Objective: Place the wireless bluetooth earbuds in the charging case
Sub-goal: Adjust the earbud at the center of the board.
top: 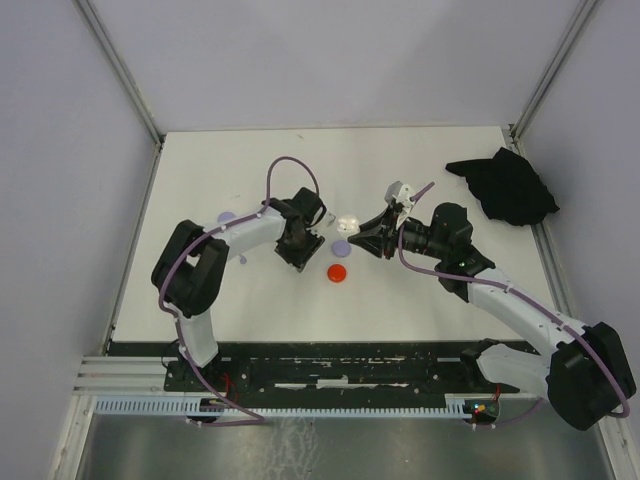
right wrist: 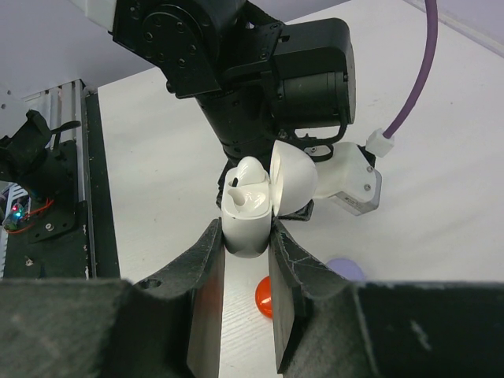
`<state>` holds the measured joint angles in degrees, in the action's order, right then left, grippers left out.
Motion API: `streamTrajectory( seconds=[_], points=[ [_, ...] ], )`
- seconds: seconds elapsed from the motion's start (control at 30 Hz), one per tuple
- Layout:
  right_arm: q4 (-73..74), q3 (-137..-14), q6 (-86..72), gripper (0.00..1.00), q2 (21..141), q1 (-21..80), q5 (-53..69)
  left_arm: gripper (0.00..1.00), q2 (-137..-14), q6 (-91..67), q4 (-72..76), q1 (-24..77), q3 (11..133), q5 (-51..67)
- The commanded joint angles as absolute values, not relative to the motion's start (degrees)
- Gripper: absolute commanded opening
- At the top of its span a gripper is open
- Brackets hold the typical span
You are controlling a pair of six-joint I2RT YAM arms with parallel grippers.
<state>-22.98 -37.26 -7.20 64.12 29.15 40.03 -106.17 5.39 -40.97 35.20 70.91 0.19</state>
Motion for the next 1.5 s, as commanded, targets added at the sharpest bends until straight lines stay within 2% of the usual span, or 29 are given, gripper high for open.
streamTrajectory(
  seconds=[0.0, 0.53, 0.8, 1.1, 1.47],
  points=[
    [-24.9, -38.3, -6.5, 0.02, 62.8, 29.3, 39.7, 0.50, -105.2, 5.2, -40.2, 35.1, 74.1, 2.0],
    [-21.7, -38.3, -4.9, 0.02, 60.9, 29.3, 38.6, 0.50, -110.4, 5.6, -39.9, 35.1, 75.5, 6.6],
    [-19.8, -38.5, -3.3, 0.02, 60.1, 29.3, 37.9, 0.49, -106.4, 5.9, -40.4, 36.1, 71.6, 12.8],
    [-19.5, -38.6, -3.2, 0.02, 60.3, 29.3, 38.1, 0.50, -100.4, 3.6, -41.4, 36.1, 69.5, 12.8],
    [-19.3, -38.1, -3.1, 0.02, 60.1, 29.3, 37.8, 0.52, -95.0, -13.4, -39.0, 35.6, 67.0, -3.8]
  ],
)
